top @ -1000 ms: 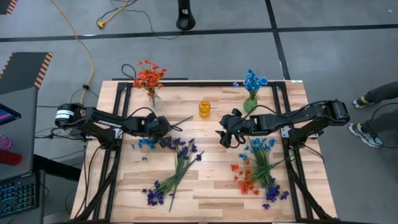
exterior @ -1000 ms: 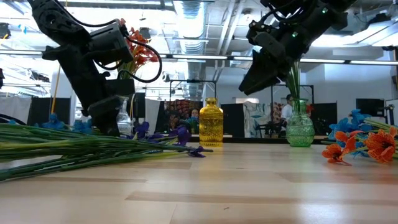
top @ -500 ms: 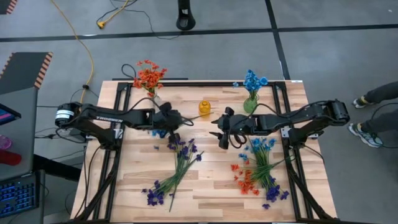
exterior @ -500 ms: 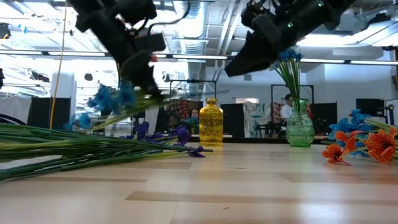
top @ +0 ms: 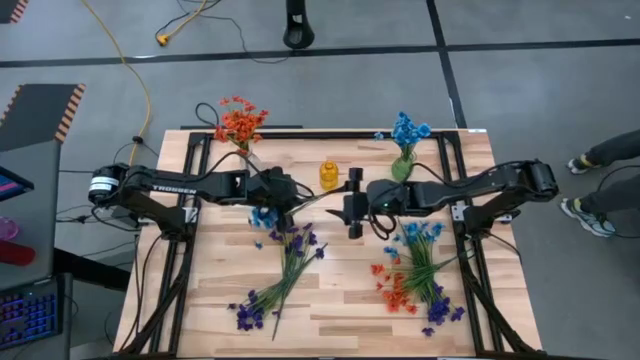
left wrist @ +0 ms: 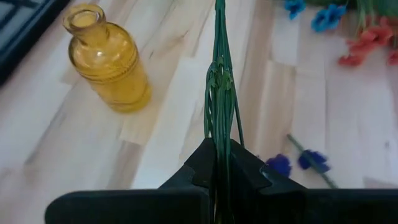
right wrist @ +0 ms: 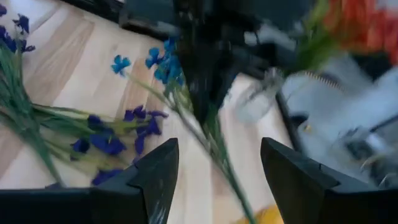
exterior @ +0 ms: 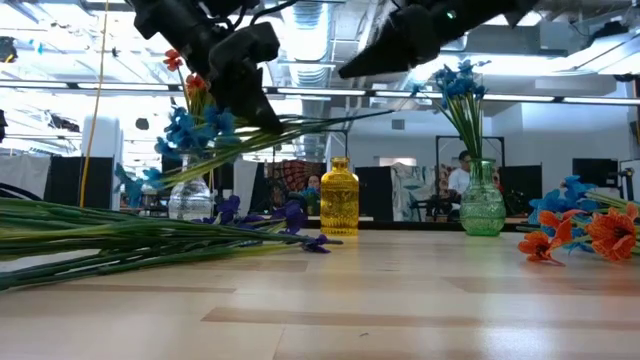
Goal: Sort flowers into vase by color
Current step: Put the left blue flower into the green vase
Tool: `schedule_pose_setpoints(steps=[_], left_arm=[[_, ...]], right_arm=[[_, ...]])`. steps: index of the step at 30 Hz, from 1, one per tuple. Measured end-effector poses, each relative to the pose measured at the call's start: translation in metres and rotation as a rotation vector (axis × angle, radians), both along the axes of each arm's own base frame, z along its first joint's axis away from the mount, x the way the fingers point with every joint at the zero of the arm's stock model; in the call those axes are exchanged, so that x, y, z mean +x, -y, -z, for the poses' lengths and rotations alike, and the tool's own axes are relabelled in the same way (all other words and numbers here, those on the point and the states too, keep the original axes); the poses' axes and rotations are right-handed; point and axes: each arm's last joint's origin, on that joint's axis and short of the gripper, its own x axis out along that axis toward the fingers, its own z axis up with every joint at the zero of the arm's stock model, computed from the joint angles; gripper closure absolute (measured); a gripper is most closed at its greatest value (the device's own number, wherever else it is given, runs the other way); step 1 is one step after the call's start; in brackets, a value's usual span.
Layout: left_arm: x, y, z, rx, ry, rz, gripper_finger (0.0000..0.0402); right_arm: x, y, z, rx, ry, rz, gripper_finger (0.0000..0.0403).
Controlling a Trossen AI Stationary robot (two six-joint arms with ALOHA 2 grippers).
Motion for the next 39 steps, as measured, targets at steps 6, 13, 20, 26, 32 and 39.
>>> schedule_pose_setpoints(steps=[6, 13, 20, 26, 32, 39], left_arm=[[0.003, -0.001, -0.004, -0.105, 0.074, -0.060, 0.0391], [0.005, -0.002, -0.006, -0.206, 0.117, -0.126, 0.0391], [0.006, -0.002, -0.007, -0.250, 0.140, -0.131, 0.0391], [0.006, -0.002, -0.007, -0.287, 0.141, -0.147, 0.0391], [0.006, -0.001, -0.007, -0.329, 0.143, -0.136, 0.0391], [0.006, -0.001, -0.007, -0.331, 0.146, -0.138, 0.0391]], right_arm=[[0.026, -0.009, 0.007, -0.206, -0.087, -0.097, 0.0147], [0.056, -0.020, 0.021, -0.473, -0.208, -0.020, 0.0147], [0.071, -0.027, 0.039, -0.674, -0.325, -0.022, 0.0147], [0.075, -0.025, 0.051, -0.771, -0.398, 0.060, 0.0147], [0.074, -0.024, 0.049, -0.781, -0.400, 0.098, 0.0147], [0.074, -0.023, 0.049, -0.779, -0.398, 0.099, 0.0186]])
